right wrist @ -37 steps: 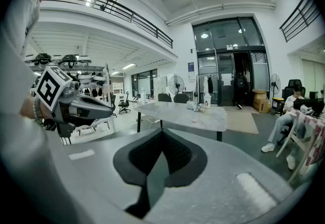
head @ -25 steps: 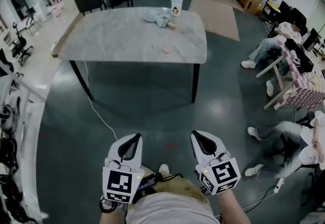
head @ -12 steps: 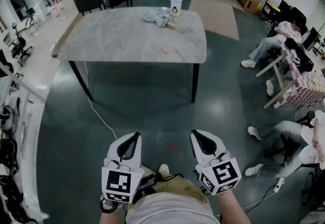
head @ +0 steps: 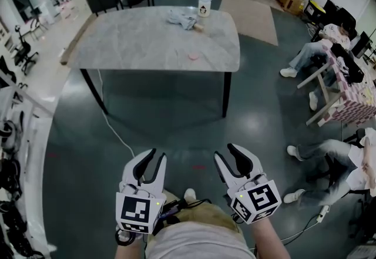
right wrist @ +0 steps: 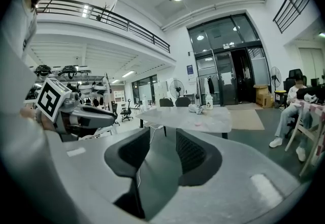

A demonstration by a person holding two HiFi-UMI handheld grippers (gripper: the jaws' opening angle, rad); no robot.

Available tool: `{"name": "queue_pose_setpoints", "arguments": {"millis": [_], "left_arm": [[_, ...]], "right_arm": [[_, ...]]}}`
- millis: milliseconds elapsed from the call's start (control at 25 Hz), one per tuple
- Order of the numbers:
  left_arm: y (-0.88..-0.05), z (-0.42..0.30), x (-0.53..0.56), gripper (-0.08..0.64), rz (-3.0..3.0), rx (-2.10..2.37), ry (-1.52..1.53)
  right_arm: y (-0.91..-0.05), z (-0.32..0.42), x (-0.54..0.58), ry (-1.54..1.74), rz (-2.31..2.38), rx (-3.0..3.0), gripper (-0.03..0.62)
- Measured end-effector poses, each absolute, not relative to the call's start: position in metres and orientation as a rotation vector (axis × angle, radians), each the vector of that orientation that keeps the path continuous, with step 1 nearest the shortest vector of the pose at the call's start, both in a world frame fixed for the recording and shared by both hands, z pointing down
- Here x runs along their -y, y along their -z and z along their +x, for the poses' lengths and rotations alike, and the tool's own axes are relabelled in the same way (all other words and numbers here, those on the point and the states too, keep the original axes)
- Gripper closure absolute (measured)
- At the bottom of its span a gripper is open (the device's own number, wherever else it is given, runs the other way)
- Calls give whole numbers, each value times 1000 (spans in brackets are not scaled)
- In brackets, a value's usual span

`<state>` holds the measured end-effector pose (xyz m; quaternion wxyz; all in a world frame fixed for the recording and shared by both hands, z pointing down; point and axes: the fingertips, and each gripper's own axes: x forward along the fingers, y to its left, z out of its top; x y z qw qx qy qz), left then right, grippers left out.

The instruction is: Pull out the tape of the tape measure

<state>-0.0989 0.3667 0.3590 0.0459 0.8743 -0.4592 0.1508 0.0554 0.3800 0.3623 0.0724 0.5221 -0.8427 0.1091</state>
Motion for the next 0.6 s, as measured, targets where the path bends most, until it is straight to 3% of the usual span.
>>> {"name": "queue_pose_setpoints", "arguments": {"millis": [600], "left_arm": [[-352, -93, -353, 472, 2682, 1417, -443]], "right_arm": [[-362, 61, -364, -317, 1570, 2540, 425]]}}
